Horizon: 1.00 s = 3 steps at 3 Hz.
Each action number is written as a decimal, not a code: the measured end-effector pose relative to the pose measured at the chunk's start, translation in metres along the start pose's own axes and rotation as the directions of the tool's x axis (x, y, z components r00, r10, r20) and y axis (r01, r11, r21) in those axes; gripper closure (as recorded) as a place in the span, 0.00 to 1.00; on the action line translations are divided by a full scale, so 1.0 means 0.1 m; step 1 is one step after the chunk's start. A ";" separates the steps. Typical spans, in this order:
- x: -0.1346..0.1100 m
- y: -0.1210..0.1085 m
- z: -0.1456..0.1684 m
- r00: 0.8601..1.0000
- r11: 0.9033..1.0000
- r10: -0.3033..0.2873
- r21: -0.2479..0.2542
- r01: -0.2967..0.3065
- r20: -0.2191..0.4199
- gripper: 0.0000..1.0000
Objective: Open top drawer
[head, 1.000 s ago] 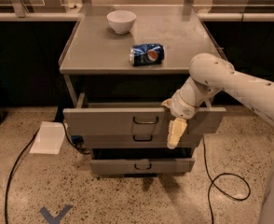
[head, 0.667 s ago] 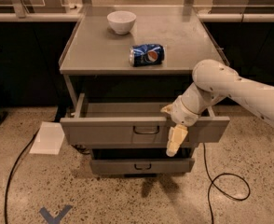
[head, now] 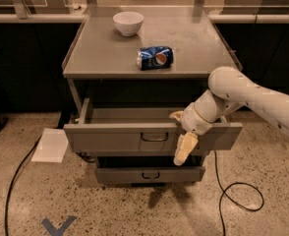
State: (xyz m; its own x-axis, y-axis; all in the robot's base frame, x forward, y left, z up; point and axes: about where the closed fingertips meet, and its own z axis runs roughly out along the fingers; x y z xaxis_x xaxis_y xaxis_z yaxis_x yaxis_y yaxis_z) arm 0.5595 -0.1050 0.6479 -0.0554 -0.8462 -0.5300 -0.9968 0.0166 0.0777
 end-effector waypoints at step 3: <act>0.00 0.49 -0.10 0.997 0.997 0.072 -0.037 -0.071 0.012 0.00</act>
Offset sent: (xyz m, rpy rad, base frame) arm -0.1582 -0.0221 0.0163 0.0811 0.3062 -0.1471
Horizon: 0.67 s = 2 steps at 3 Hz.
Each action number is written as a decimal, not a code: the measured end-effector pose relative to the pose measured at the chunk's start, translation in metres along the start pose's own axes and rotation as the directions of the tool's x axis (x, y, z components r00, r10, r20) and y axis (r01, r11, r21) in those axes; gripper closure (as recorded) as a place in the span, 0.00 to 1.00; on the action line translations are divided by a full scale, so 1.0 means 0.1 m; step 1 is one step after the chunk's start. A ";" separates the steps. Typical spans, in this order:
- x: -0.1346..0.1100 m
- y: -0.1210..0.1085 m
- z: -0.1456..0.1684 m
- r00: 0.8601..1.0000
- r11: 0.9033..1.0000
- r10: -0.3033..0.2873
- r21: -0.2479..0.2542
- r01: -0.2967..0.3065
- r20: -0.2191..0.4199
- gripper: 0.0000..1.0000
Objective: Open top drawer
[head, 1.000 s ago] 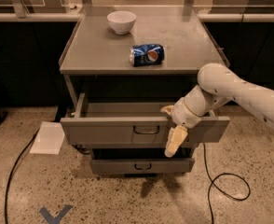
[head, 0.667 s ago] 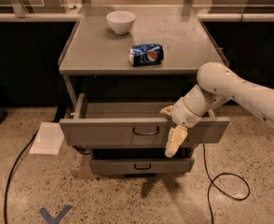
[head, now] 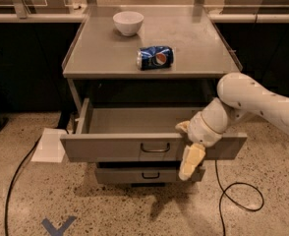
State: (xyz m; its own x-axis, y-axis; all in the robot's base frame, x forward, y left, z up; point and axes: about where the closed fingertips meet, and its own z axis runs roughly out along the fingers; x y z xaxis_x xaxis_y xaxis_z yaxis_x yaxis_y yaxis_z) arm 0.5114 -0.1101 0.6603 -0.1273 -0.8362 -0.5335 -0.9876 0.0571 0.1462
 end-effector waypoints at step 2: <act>0.07 0.25 -0.04 1.000 1.000 0.022 -0.020 -0.023 -0.017 0.00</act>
Offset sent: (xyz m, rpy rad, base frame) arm -0.0255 -0.0027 -0.0025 -0.0160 0.0374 0.0099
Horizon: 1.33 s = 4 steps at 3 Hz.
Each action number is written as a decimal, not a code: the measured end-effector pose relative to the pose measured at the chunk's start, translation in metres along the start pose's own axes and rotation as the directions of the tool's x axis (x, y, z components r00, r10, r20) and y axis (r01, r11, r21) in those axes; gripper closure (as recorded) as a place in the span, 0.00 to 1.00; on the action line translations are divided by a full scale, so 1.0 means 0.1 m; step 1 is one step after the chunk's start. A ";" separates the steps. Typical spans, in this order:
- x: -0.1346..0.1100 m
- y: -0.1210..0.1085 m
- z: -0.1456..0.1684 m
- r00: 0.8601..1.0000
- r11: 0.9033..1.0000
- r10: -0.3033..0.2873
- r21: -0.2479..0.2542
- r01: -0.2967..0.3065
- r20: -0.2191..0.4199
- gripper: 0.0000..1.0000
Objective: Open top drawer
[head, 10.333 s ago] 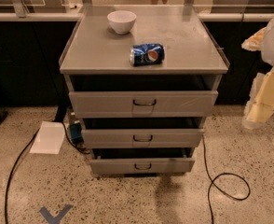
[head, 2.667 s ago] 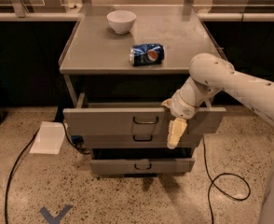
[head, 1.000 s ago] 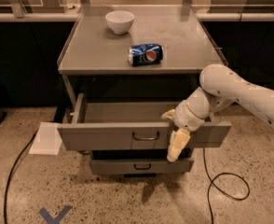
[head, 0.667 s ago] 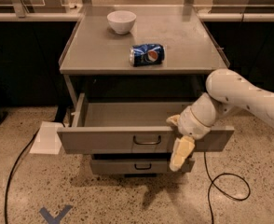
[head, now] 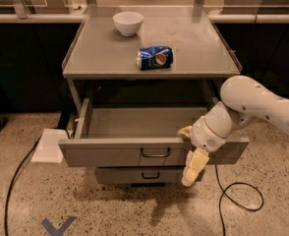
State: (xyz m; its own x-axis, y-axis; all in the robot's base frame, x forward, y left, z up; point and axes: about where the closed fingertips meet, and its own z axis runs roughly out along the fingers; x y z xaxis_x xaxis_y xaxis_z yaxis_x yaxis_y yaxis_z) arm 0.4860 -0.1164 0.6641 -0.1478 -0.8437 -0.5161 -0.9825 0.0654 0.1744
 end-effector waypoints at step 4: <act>0.05 0.39 0.05 0.999 0.998 0.032 -0.060 -0.032 0.013 0.00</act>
Offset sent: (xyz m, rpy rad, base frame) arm -0.1525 -0.0142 -0.0079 0.0857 0.2193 -0.0829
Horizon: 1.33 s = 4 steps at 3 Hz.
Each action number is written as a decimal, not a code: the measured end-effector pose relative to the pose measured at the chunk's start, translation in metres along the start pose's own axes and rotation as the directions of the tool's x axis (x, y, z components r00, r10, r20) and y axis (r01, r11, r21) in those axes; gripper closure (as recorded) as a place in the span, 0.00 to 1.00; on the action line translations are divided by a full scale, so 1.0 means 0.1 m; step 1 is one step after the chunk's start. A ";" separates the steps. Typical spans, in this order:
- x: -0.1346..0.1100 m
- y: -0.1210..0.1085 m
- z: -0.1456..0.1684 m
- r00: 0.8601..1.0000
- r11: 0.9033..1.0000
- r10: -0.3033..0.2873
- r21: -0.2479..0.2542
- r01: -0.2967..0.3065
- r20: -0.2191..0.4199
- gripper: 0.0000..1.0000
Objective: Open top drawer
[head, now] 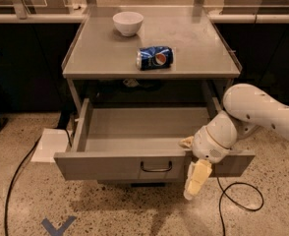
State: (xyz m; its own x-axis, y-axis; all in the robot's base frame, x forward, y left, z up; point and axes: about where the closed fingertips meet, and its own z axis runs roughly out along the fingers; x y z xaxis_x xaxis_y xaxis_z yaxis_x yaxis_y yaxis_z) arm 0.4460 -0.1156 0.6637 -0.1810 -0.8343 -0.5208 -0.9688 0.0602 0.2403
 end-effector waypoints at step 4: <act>0.25 1.25 -0.28 0.984 0.981 0.178 -0.085 -0.177 0.000 0.00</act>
Offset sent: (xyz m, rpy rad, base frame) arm -0.1359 -0.0374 0.0476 -0.0181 0.1866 -0.1056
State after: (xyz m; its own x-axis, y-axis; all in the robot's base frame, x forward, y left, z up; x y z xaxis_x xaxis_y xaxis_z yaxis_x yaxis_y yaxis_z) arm 0.3247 -0.1444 0.7031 -0.3501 -0.8104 -0.4698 -0.9037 0.1603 0.3970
